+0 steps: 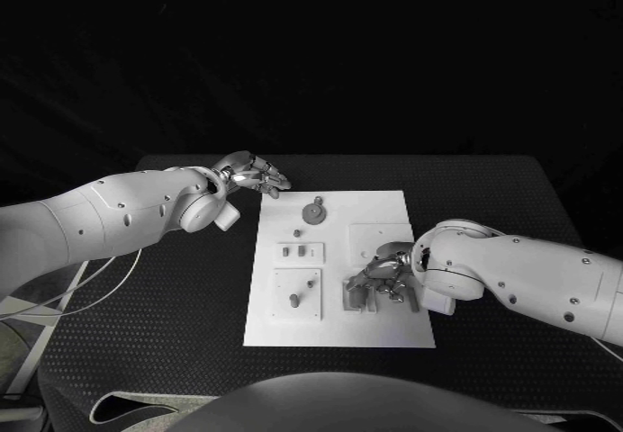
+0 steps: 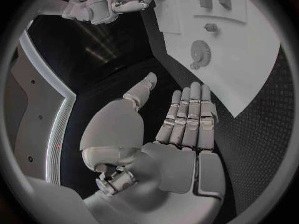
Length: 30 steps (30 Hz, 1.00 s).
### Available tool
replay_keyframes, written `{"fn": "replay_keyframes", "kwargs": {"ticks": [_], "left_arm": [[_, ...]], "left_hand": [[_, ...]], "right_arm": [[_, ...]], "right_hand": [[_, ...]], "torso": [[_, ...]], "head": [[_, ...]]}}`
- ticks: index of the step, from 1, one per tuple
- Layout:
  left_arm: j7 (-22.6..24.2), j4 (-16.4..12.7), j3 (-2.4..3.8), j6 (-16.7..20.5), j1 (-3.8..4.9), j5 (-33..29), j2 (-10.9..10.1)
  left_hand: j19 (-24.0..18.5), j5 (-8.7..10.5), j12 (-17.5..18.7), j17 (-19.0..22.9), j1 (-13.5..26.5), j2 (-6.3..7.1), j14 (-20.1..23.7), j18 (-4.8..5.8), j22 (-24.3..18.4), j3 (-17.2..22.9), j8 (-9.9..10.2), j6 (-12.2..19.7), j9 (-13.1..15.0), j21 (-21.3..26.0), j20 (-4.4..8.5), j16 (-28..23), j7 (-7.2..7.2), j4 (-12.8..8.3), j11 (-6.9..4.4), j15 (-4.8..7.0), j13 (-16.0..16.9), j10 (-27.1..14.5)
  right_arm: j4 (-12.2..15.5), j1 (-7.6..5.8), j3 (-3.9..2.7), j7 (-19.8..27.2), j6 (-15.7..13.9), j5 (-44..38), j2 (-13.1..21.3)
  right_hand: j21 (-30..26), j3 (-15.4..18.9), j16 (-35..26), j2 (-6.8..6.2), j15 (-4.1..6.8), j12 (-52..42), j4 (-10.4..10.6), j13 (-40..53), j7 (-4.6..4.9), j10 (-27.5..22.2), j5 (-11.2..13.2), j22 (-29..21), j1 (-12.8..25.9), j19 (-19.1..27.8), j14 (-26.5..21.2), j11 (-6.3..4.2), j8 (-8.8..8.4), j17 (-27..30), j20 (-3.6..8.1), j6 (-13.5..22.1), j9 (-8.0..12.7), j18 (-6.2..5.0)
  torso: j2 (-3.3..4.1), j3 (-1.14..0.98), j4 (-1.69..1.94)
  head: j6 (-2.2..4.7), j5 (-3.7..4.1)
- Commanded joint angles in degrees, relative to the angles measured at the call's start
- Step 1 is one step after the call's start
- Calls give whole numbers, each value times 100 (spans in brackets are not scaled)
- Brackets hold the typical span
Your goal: Assemble the parts on the task board
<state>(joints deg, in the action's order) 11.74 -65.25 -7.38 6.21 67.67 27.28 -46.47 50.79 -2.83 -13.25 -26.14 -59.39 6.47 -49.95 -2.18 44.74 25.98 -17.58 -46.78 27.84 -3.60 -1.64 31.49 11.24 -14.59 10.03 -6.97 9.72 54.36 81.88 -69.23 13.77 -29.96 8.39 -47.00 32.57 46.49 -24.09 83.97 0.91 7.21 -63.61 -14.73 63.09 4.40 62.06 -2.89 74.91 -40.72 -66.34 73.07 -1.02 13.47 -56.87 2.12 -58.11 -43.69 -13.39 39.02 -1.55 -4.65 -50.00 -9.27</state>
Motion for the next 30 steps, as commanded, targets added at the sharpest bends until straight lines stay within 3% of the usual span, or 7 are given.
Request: {"fn": "replay_keyframes", "kwargs": {"ticks": [1, 20, 30], "left_arm": [[54, -17, 4, -96, 4, -35, 7], [49, -18, 4, -109, 4, -33, 3], [48, -23, 4, -118, 4, -32, -3]], "left_hand": [[-55, 0, -39, -9, 58, -5, 16, 94, -7, -29, -20, 6, -10, -38, -3, -22, -21, -6, 8, -38, -9, -42], [-58, 0, -41, -17, 58, -6, 18, 94, -9, -29, -19, 8, -12, -38, -4, -30, -20, -8, 9, -39, -12, -46], [-59, -1, -44, -23, 54, -9, 18, 93, -10, -27, -21, 6, -12, -38, -4, -33, -21, -12, 9, -39, -13, -47]], "right_arm": [[-4, 15, 6, 12, 39, -42, -13], [-23, 36, 13, 25, 42, -116, -31], [-26, 38, 14, 29, 28, -146, -35]], "right_hand": [[-15, -23, 11, -36, 20, 4, 15, -11, 61, -18, 7, 96, 58, -29, -39, -32, -43, 6, 0, -29, 7, -161], [-44, -173, -12, -377, -11, 23, 62, -42, 97, -80, 7, 97, 236, -16, -128, 2, -128, 117, 4, 63, 2, -161], [-60, -324, -7, -609, -18, 12, 285, -60, 104, -99, 7, 100, 443, -19, -148, 9, -157, 136, 8, 73, -22, -161]], "torso": [[1, 0, -1], [2, -2, -3], [1, 0, -4]], "head": [[0, -5], [0, -25], [0, -29]]}}
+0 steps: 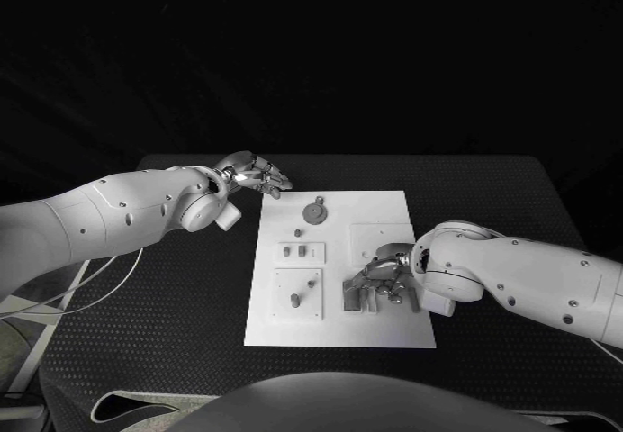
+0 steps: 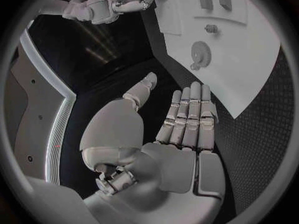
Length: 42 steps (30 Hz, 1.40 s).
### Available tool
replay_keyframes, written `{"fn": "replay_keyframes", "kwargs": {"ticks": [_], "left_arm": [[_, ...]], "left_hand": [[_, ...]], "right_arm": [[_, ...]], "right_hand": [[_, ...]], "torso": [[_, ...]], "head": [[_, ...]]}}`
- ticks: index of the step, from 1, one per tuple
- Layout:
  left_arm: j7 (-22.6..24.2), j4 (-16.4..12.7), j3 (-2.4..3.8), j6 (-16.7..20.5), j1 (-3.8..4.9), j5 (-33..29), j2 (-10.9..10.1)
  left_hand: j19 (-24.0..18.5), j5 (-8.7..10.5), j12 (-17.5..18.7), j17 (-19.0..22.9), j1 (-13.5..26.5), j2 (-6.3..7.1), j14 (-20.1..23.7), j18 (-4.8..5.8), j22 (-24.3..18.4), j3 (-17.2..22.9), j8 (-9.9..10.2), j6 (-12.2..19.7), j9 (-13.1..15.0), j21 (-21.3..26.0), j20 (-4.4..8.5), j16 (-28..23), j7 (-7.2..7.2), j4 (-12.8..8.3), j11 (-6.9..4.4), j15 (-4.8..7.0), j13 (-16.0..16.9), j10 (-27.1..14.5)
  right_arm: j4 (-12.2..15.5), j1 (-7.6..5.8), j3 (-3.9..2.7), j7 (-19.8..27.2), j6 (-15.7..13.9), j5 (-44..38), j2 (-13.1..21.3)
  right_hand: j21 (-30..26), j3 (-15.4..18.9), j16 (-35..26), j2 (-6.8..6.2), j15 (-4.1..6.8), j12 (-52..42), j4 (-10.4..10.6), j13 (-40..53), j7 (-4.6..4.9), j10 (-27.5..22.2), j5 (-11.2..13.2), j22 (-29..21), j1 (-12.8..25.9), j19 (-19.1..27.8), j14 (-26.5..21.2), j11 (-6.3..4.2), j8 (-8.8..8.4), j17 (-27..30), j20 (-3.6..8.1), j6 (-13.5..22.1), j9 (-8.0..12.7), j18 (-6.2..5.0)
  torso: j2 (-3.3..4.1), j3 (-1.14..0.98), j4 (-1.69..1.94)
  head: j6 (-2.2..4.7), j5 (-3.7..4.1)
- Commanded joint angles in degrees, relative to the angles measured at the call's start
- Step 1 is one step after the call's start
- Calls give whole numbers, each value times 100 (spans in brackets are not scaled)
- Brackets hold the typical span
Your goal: Assemble the parts on the task board
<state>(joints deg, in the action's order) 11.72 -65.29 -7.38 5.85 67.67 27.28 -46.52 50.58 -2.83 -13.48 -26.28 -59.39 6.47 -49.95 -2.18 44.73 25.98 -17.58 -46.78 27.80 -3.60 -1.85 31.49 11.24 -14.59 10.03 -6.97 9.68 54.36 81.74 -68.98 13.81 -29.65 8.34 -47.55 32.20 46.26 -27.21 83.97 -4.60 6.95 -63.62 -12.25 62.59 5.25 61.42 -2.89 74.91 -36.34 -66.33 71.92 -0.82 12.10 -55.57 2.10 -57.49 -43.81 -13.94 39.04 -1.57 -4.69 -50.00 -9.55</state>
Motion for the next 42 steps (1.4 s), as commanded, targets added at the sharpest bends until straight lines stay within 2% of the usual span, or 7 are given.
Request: {"fn": "replay_keyframes", "kwargs": {"ticks": [1, 13, 19, 32, 35, 40, 42], "left_arm": [[50, -20, 4, -81, 4, -32, 1], [55, -18, 3, -77, 4, -30, 0], [71, -17, 3, -68, 4, -30, -1], [95, -62, 3, -35, 4, -58, -48], [105, -93, 3, -34, 4, -101, -66], [118, -86, 3, -48, 4, -110, -69], [121, -86, 3, -52, 4, -111, -67]], "left_hand": [[-39, -1, -21, -9, 54, -9, 18, 93, -9, -27, -21, 6, -7, -38, 17, -34, -21, -12, 9, -39, -9, -47], [-39, 0, -23, -16, 53, -9, 17, 93, -10, -27, -21, 6, -8, -39, 17, -37, -21, -15, 9, -39, -11, -48], [-38, -1, -25, -19, 51, -12, 17, 93, -10, -26, -22, 6, -8, -40, 17, -39, -21, -16, 9, -39, -12, -49], [-35, 0, -31, -28, 54, -18, 12, 92, -11, -27, -25, 1, -8, -42, 16, -42, -22, -16, 8, -39, -12, -44], [-34, 0, -35, -32, 58, -20, 11, 92, -11, -28, -26, 0, -8, -43, 16, -43, -22, -13, 7, -39, -12, -42], [-33, 0, -38, -36, 62, -25, 9, 92, -12, -29, -26, 0, -9, -44, 16, -45, -23, -12, 6, -38, -12, -39], [-33, 0, -39, -37, 63, -25, 9, 92, -12, -30, -26, 0, -9, -44, 16, -46, -22, -12, 6, -38, -12, -38]], "right_arm": [[-10, 13, 10, -2, 31, -91, 2], [36, 13, 9, 34, -97, -252, 67], [277, 6, 3, 99, -216, -435, 304], [518, -344, -56, 149, -361, -583, 1015], [514, -343, -54, 146, -317, -605, 1150], [576, -342, -49, 83, -222, -1205, 1337], [602, -339, -47, -10, 47, -1477, 1414]], "right_hand": [[-37, -21, -7, -72, 7, 11, 46, -11, 19, -36, 6, 100, 9, -20, -37, -11, -21, 11, 10, 11, -12, -106], [-33, -88, -1, -62, 8, 3, 72, -14, 17, -38, 6, 105, 0, -25, -33, -12, -23, 7, 17, 6, -24, -106], [-24, -117, 8, -32, 10, -9, 34, -15, 15, -30, 6, 110, -45, -34, -19, -15, -19, -6, 21, -6, -36, -106], [8, -138, 23, 163, 26, -43, -214, -30, -5, 25, 6, 116, -212, -63, 38, -33, 6, -20, 26, -71, -79, -106], [18, -146, 18, 250, 29, -46, -426, -39, -8, 34, 5, 118, -379, -63, 40, -37, 5, 1, 28, -77, -91, -106], [26, -97, 12, 257, 28, -49, -449, -52, -11, 45, 7, 117, -569, -51, 43, -38, 11, 20, 16, -102, -109, -106], [28, -71, 12, 250, 30, -51, -449, -57, -16, 52, 7, 117, -602, -49, 45, -41, 20, 22, 12, -123, -117, -106]], "torso": [[-2, 2, -1], [-6, 2, -1], [-6, 2, 0], [-7, 7, -12], [0, 1, -4], [3, -12, -18], [1, -13, -11]], "head": [[0, -1], [0, 7], [0, 10], [47, 99], [51, 160], [49, 181], [48, 193]]}}
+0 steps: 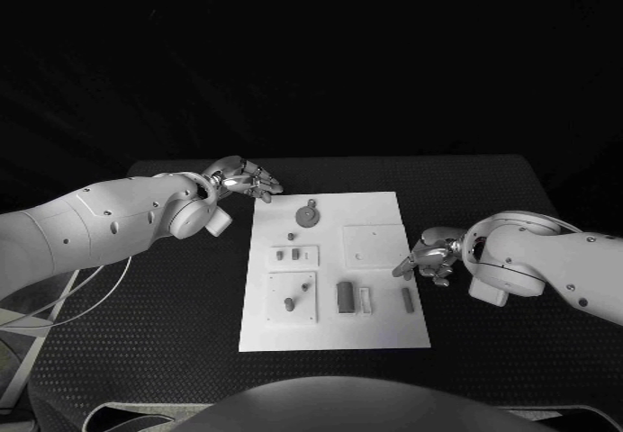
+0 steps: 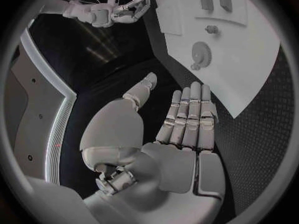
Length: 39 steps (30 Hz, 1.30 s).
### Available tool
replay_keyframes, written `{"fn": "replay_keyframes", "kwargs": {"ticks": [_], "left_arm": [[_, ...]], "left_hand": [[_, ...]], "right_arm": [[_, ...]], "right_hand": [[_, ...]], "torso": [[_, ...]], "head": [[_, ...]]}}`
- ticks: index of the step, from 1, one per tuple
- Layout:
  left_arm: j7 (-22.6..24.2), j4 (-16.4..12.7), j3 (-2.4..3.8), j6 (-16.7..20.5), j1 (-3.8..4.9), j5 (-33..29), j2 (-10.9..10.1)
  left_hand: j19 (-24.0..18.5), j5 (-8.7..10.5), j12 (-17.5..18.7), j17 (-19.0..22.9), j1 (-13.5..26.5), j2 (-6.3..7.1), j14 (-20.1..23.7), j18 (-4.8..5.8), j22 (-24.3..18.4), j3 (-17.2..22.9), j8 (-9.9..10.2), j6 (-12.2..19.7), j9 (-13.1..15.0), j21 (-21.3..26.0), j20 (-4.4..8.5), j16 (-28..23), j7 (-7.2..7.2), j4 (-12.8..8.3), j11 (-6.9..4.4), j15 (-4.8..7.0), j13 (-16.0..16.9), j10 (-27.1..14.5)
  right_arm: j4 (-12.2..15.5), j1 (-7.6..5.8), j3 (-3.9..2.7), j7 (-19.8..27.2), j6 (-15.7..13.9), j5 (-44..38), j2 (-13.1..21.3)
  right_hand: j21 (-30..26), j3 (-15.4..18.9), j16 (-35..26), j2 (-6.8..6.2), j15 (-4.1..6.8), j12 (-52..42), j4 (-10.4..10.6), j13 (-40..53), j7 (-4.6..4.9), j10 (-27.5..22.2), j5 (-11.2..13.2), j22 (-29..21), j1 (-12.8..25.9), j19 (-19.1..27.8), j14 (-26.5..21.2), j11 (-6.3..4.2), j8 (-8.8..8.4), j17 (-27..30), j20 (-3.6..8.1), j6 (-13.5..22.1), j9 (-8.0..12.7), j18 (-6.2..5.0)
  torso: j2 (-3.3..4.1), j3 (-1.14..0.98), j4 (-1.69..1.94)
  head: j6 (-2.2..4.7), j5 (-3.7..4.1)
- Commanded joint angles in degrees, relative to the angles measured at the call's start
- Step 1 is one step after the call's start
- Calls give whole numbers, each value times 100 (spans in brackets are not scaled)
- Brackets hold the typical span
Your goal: Assemble the parts on the task board
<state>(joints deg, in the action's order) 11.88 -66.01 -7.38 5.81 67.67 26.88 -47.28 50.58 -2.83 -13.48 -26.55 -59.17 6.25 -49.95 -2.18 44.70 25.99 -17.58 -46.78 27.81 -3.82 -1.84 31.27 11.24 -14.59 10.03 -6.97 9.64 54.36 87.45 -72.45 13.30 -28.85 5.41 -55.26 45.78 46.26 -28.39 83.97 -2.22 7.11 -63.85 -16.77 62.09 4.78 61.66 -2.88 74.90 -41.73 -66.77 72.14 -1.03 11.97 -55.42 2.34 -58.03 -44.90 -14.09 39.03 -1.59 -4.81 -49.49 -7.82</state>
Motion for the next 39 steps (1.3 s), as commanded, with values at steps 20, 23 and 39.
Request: {"fn": "replay_keyframes", "kwargs": {"ticks": [20, 23, 39], "left_arm": [[104, -46, 4, -69, 3, -71, 31], [100, -48, 4, -78, 3, -71, 31], [100, -48, 4, -142, 3, -71, 28]], "left_hand": [[-28, 0, -57, -35, 53, -11, 0, 89, -11, -40, -9, 31, -20, -25, 18, -35, -11, -17, -1, -35, -11, -28], [-27, 0, -60, -41, 58, -12, -2, 88, -12, -43, -4, 42, -23, -26, 19, -39, -7, -18, -2, -35, -13, -28], [-25, 0, -66, -55, 70, -24, -4, 88, -14, -48, -7, 39, -23, -26, 18, -47, -6, -15, -3, -34, -15, -27]], "right_arm": [[123, 194, 34, -225, 558, -1219, 129], [107, 263, 34, -212, 562, -1219, 70], [-97, 430, 34, -198, 579, -1274, -178]], "right_hand": [[10, 177, -2, 50, 21, 2, 30, -42, 20, 12, 7, 109, 43, 29, -12, -31, 39, 43, -47, -132, -23, -91], [10, 179, -2, 49, 21, 2, 31, -42, 19, 12, 7, 109, 46, 29, -14, -31, 39, 46, -47, -133, -23, -91], [11, 191, 10, 57, 28, 1, 44, -46, 15, 17, 6, 106, 81, 21, 15, -36, 38, -1, -46, -139, -25, -91]], "torso": [[0, 7, 13], [3, 3, 22], [-1, 9, 19]], "head": [[6, 70], [-2, 54], [-24, 47]]}}
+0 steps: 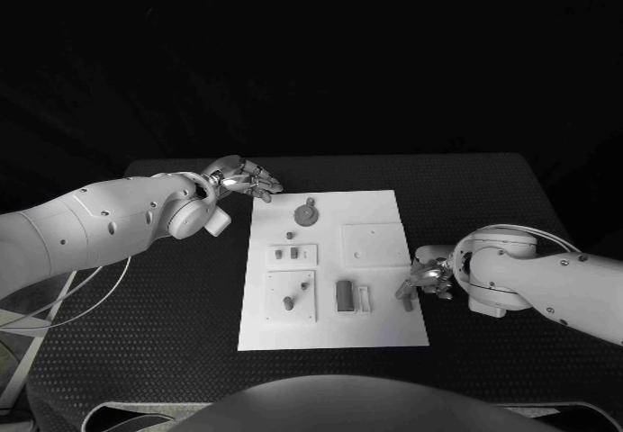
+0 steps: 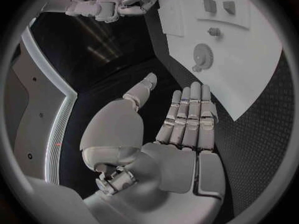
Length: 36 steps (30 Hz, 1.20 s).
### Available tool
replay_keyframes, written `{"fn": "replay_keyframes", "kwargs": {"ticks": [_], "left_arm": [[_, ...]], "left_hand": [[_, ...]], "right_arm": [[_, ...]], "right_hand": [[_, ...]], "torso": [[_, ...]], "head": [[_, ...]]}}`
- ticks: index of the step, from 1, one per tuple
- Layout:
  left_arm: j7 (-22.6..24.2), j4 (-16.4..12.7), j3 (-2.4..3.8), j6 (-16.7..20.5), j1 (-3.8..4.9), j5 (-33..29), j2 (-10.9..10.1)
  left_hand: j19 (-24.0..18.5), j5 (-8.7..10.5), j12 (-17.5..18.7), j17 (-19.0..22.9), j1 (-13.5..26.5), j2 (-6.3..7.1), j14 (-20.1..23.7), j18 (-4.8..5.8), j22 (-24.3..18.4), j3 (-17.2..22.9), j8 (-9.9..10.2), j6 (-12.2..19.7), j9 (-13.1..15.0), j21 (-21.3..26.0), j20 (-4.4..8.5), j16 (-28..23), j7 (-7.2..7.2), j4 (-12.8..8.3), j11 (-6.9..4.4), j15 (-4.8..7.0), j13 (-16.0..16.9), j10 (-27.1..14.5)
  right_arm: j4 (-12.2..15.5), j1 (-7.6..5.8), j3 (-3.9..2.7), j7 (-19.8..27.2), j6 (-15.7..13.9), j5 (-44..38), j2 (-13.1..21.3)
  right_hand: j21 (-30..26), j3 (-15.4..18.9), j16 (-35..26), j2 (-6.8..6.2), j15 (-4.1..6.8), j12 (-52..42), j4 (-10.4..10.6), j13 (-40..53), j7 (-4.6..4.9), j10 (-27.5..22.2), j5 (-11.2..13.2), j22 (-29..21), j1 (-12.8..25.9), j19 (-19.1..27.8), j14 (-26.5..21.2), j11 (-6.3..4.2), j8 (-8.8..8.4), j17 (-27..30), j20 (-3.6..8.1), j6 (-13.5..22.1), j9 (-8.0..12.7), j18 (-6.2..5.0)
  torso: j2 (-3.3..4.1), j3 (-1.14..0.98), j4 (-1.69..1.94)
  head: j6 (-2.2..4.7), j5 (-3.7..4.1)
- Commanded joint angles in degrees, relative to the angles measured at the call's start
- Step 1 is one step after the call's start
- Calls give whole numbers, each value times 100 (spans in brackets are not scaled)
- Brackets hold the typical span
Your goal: Assemble the parts on the task board
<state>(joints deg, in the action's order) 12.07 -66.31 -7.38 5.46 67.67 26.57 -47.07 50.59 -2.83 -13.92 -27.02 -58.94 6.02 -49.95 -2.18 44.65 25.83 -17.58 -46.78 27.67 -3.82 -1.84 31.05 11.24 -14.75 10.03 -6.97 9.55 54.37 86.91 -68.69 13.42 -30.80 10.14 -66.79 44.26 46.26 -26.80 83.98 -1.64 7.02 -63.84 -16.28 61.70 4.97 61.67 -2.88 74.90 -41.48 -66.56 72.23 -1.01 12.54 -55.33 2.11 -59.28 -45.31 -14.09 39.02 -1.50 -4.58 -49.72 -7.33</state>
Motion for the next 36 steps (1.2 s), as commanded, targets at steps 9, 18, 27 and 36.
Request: {"fn": "replay_keyframes", "kwargs": {"ticks": [9, 18, 27, 36], "left_arm": [[72, -27, 4, -116, 3, -40, -12], [57, -29, 2, -109, 3, -22, -23], [48, -34, 1, -101, 3, 20, -22], [48, -27, 1, -104, 3, 22, -23]], "left_hand": [[-25, 0, -23, -13, 51, -5, -6, 88, -10, -34, -10, 36, -9, -26, 19, -27, -7, 1, -3, -34, -7, -28], [-23, 0, -28, -20, 58, -10, -8, 88, -11, -38, -12, 33, -9, -27, 19, -31, -8, 3, -4, -33, -8, -26], [-21, 0, -31, -27, 68, -20, -11, 88, -11, -39, -13, 33, -9, -28, 19, -34, -8, 8, -5, -33, -10, -26], [-21, 0, -33, -31, 68, -25, -12, 87, -12, -39, -14, 31, -9, -28, 20, -36, -9, 8, -6, -32, -11, -25]], "right_arm": [[-231, 147, 50, -44, 294, -787, -175], [-364, 299, 76, -92, 318, -1079, -268], [-319, 317, 78, -89, 350, -1126, -282], [-88, 345, 78, -31, 159, -1058, -239]], "right_hand": [[15, 26, 18, 16, 43, -2, -13, -9, -10, 20, 6, 106, 49, -11, 19, -43, -18, -23, -17, -21, 13, -91], [22, -3, 32, 110, 54, -11, -30, -13, -20, 28, 6, 109, -59, -20, 34, -54, -19, -38, -2, -36, 0, -91], [34, -340, 33, 123, 53, -21, -47, -22, -19, 37, 6, 115, -597, -18, 31, -53, -33, -15, 4, -42, -17, -91], [68, -507, 36, 86, 37, -27, -65, -33, -1, 31, 5, 125, -1257, 15, 17, -36, -81, 10, -12, 11, -22, -91]], "torso": [[1, -4, -6], [5, -14, -6], [0, -9, -14], [0, -7, -9]], "head": [[-7, -20], [-5, 5], [-21, -13], [-28, -9]]}}
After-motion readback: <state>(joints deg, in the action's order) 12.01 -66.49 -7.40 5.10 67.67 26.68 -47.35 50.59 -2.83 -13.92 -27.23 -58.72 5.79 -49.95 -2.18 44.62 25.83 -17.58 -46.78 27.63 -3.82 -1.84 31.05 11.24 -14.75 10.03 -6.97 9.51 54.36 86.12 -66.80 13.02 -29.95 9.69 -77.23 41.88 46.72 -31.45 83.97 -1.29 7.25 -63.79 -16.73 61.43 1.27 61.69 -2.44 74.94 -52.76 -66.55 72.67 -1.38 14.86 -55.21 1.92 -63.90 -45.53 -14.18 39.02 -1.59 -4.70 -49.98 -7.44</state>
